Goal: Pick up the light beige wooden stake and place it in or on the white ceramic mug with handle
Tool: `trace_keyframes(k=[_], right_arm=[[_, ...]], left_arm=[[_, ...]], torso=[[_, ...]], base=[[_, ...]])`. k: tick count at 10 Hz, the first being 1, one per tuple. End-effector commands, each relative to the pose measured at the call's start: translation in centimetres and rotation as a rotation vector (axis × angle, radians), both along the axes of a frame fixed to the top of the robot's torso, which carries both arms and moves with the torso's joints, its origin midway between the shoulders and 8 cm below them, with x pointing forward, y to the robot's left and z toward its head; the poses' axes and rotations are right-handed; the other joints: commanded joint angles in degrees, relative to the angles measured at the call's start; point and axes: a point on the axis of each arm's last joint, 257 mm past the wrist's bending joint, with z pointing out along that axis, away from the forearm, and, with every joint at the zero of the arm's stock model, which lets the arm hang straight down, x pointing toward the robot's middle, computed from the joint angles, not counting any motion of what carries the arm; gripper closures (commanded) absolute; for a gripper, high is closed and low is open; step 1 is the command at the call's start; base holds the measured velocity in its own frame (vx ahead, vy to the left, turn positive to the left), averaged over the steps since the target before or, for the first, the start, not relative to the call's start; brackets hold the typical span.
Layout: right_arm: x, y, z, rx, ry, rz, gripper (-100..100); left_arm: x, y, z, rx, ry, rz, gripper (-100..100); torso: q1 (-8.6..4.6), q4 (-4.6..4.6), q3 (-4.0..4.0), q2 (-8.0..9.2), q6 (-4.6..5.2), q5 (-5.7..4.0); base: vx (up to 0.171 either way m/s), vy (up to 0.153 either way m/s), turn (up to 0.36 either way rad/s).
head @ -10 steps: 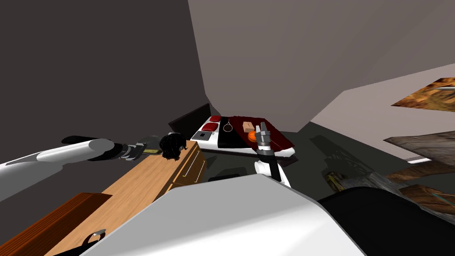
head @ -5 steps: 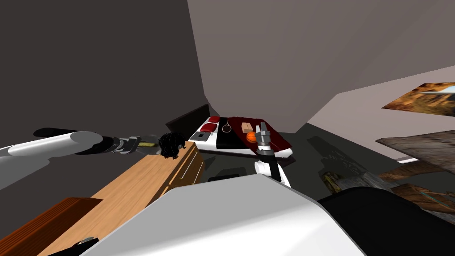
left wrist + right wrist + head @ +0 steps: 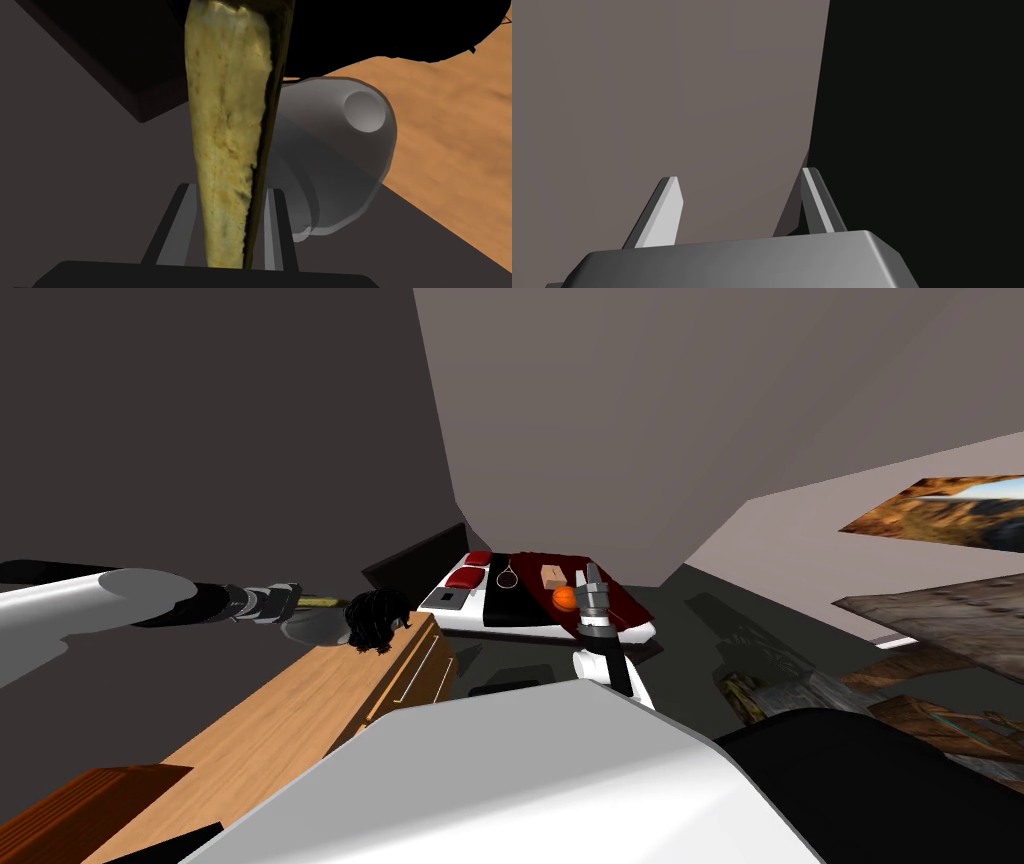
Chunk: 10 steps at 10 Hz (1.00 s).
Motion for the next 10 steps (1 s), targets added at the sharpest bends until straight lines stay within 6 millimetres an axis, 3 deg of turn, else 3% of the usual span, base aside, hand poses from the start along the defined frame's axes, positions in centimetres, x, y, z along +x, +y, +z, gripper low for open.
trace_keyframes(k=[1,7,10], right_arm=[[0.0,0.0,0.0,0.0,0.0,0.0,0],[0.0,0.0,0.0,0.0,0.0,0.0,0],[0.0,0.0,0.0,0.0,0.0,0.0,0]], left_arm=[[0.2,0.8,1.3,-0.004,-0.027,0.011,100],[-0.6,2.4,3.6,-0.015,-0.065,0.034,100],[-1.8,3.2,3.4,-0.023,-0.052,0.042,100]], torso=[[0.0,0.0,0.0,0.0,0.0,0.0],[0.07,-0.06,-0.08,-0.11,-0.03,0.01],[0.25,-0.16,-0.33,-0.54,0.02,0.02]], base=[[0.101,-0.023,-0.053],[0.091,-0.008,-0.044],[0.172,0.036,-0.062]])
